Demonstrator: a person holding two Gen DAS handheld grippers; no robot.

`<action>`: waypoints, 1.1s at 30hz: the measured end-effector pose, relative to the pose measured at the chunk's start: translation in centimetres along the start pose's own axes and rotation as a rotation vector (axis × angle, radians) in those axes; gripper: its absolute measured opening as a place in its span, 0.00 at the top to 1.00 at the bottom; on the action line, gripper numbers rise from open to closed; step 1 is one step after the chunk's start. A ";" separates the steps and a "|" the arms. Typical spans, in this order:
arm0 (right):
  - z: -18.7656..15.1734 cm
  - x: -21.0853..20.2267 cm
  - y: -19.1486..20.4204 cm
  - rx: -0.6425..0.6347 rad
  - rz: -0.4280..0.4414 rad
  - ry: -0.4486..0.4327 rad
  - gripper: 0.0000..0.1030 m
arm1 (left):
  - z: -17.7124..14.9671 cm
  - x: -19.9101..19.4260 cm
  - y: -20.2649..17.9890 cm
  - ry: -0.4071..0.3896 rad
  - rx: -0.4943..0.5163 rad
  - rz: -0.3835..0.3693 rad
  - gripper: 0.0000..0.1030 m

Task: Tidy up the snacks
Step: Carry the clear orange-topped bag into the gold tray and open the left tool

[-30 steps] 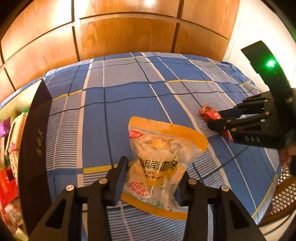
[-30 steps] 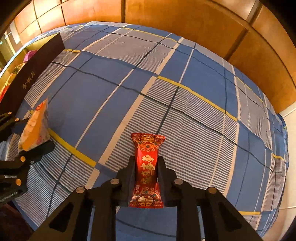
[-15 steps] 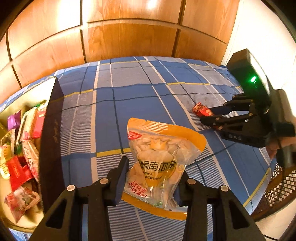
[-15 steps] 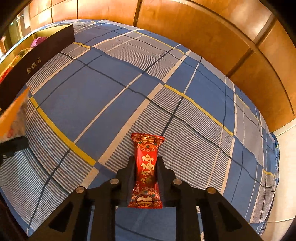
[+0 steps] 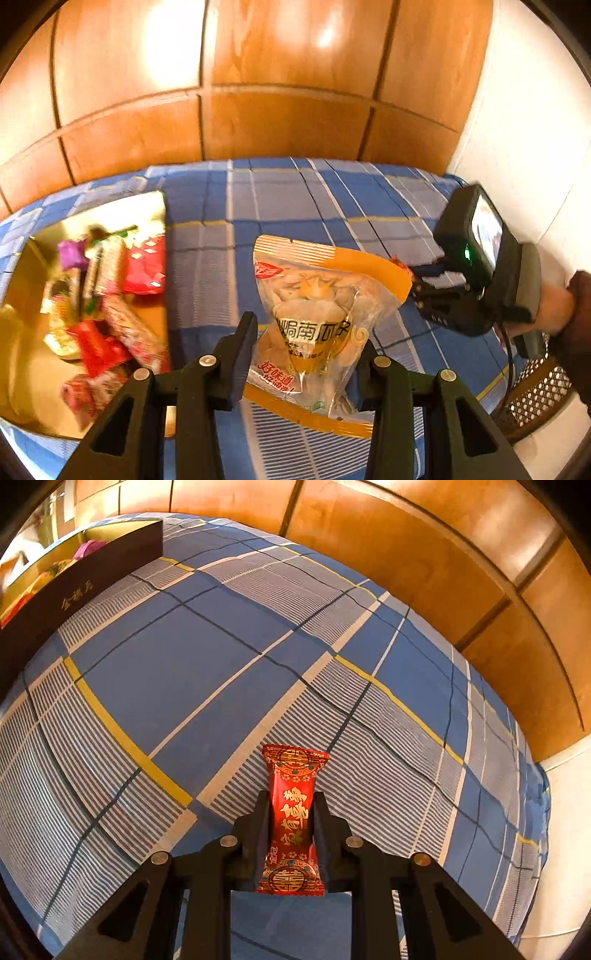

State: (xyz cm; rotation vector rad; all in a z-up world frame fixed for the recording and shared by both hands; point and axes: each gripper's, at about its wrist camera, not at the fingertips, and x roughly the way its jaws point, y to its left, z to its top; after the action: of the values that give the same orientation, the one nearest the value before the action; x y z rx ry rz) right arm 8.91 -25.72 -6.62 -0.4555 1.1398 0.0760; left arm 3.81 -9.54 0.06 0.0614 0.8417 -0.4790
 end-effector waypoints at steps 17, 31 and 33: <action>0.0 -0.2 0.3 -0.024 -0.011 -0.014 0.79 | 1.2 -4.9 6.8 -0.098 -0.117 0.224 0.59; 0.0 0.0 -0.2 0.004 0.010 -0.019 0.79 | -0.2 -5.7 10.4 -0.091 -0.197 0.277 0.59; 0.0 0.1 -0.3 0.008 0.013 -0.020 0.79 | -0.4 -5.8 11.0 -0.089 -0.210 0.285 0.59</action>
State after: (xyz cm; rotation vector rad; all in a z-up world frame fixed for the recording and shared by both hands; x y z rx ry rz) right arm 9.00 -25.98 -6.63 -0.4399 1.1234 0.0867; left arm 4.98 2.58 2.49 -0.0332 0.7773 -0.1229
